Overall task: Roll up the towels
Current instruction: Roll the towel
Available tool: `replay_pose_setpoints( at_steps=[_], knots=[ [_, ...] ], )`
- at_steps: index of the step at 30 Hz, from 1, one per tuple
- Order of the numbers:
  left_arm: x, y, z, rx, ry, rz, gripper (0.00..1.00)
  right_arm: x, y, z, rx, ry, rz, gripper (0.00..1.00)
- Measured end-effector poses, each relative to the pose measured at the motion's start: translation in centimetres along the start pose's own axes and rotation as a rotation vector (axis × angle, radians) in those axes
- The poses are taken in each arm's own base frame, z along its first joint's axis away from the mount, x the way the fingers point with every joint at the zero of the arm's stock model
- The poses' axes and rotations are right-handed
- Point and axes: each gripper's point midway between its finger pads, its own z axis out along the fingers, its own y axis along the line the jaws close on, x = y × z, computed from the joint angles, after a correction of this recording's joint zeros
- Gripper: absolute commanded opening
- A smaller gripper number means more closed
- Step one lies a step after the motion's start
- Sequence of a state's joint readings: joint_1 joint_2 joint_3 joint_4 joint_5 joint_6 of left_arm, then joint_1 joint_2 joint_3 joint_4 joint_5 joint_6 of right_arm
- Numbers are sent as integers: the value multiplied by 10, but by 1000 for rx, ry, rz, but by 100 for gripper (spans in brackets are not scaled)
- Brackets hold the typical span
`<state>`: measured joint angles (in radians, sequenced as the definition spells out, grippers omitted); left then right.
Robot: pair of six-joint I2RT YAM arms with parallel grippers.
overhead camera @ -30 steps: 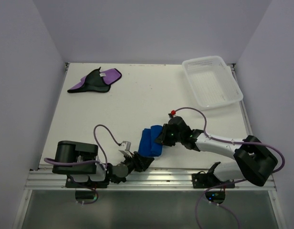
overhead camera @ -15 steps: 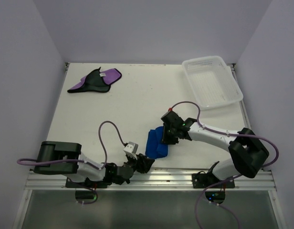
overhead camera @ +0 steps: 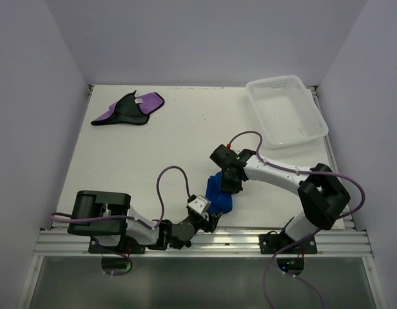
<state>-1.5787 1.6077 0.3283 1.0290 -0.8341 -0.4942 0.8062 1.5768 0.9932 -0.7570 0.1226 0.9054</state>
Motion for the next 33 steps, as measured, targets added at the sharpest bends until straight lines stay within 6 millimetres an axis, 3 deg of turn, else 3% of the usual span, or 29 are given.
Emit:
replay_pose_setpoints(
  at_steps=[9, 24, 28, 33],
  knots=[
    [-21, -22, 14, 39, -68, 108, 62, 2, -6, -4, 53, 19, 15, 0],
    [-1, -48, 33, 120, -56, 237, 61, 6, -9, -6, 102, 53, 50, 0],
    [1, -52, 41, 109, -58, 281, 57, 6, -11, -6, 114, 52, 48, 0],
    [4, -52, 48, 74, -55, 311, 42, 6, -16, -6, 136, 46, 45, 0]
  ],
)
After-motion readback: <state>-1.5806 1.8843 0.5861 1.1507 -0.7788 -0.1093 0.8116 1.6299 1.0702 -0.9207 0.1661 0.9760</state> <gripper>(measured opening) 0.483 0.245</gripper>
